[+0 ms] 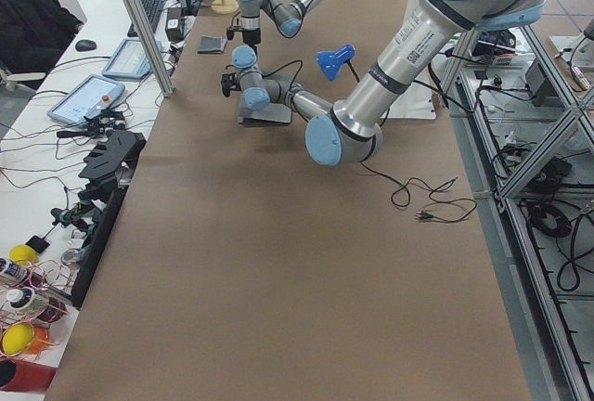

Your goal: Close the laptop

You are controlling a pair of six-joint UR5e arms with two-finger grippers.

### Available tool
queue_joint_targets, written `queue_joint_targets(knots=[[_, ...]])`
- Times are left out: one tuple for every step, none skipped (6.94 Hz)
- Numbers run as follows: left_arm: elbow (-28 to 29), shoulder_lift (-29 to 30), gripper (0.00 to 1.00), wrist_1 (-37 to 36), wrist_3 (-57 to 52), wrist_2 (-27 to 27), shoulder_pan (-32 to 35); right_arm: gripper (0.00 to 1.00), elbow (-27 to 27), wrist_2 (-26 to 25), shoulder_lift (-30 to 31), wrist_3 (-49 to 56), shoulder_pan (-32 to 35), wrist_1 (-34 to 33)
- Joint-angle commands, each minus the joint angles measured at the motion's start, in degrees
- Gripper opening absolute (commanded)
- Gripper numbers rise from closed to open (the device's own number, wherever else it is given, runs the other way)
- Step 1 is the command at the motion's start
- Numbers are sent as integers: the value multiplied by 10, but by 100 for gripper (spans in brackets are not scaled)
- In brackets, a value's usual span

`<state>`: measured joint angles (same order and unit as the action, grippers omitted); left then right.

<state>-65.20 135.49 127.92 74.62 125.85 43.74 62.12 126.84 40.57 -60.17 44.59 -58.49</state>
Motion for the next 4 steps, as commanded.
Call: queue_joint_targets(knots=[[2, 0, 0, 0, 0, -2, -1, 0, -9, -5, -8, -2, -4, 1], [-2, 0, 0, 0, 0, -1, 0, 0, -5, -5, -8, -4, -3, 1], [-14, 0, 0, 0, 1, 0, 3, 0, -1, 2, -15, -6, 8, 0], [-43, -6, 18, -6, -2, 9, 29, 0, 6, 44, -15, -8, 38, -1]])
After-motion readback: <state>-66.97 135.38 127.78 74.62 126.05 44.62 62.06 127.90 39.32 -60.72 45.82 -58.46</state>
